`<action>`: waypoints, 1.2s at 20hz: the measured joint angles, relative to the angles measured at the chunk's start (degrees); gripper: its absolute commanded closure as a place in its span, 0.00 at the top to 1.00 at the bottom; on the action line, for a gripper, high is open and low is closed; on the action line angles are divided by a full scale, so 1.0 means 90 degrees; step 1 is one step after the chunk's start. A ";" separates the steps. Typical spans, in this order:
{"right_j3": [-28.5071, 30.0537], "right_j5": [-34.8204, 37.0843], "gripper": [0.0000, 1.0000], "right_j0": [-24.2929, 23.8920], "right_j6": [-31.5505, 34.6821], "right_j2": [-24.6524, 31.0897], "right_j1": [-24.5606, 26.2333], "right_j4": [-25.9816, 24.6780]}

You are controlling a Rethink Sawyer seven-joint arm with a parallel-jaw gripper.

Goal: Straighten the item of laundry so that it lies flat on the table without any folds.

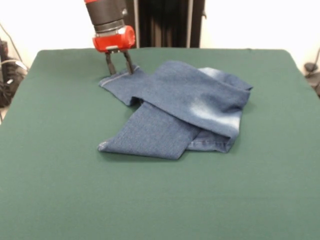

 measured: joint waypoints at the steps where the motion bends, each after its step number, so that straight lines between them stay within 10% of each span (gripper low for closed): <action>1: 0.0002 0.0055 1.00 -0.0147 0.0000 0.0102 0.0059 -0.0001; 24: 0.0006 0.0379 1.00 -0.0916 0.0000 0.0722 0.0422 0.0000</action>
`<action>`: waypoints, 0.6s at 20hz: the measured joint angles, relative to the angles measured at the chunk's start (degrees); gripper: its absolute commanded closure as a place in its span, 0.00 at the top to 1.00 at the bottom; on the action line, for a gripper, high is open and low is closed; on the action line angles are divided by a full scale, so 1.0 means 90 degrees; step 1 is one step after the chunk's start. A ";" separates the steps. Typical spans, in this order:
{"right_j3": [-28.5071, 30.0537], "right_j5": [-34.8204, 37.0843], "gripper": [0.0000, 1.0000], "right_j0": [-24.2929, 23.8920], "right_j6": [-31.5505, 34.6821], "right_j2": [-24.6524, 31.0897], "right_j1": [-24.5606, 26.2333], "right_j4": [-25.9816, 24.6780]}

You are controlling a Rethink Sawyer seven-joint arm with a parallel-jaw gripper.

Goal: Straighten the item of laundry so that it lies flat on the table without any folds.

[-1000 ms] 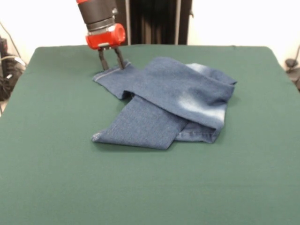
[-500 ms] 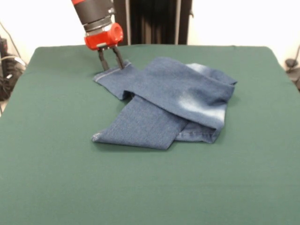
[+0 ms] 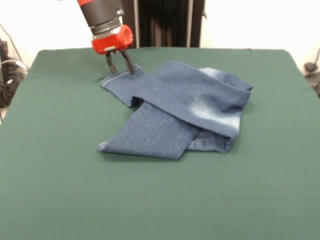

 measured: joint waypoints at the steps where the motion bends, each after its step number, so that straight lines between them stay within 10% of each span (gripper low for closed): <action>1: -0.0001 0.0000 1.00 -0.0003 0.0000 0.0006 0.0007 0.0000; 12: -0.0012 -0.0140 1.00 -0.0046 0.0002 0.0043 0.0105 -0.0074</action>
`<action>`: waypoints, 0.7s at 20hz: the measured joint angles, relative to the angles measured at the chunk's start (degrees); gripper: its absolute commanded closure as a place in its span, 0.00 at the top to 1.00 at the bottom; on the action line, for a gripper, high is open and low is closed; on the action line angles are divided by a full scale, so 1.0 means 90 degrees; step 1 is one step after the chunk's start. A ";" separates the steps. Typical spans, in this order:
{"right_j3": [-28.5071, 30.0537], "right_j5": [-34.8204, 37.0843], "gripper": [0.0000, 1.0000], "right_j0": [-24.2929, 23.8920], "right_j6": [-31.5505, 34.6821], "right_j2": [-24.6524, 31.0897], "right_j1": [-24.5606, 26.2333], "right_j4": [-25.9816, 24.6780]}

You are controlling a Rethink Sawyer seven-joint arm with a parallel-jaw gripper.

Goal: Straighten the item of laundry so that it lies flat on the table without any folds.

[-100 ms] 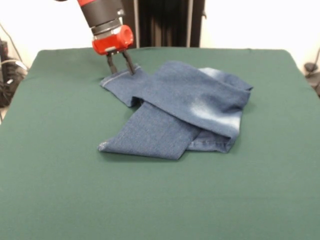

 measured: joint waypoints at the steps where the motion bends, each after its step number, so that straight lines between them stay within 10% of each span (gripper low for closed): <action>1: -0.0007 -0.0024 0.00 0.0024 0.0001 -0.0007 0.0003 0.0007; 14: 0.0161 -0.0652 0.00 0.3182 0.0007 -0.0425 -0.0986 0.1492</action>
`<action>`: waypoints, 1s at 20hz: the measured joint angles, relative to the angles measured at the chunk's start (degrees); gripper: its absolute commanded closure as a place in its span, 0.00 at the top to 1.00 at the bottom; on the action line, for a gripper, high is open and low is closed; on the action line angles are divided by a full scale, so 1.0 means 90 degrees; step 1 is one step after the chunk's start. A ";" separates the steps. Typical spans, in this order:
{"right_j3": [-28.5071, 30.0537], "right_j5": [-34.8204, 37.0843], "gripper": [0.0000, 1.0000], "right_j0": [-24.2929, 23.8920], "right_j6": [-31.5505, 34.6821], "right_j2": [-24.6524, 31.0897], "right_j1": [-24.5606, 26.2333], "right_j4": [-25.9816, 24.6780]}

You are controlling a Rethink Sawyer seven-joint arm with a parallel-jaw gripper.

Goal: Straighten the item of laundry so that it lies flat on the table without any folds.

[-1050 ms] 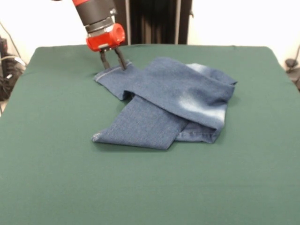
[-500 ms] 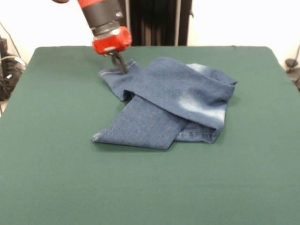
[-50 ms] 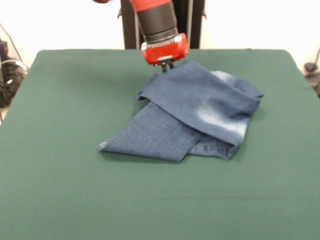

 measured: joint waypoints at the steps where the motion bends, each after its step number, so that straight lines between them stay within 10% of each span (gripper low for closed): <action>1: 0.0050 0.0073 0.00 0.0126 0.0000 -0.0053 -0.0176 0.0118; 20: -0.0192 0.2879 0.00 0.3970 0.0012 -0.3294 -0.2640 0.1753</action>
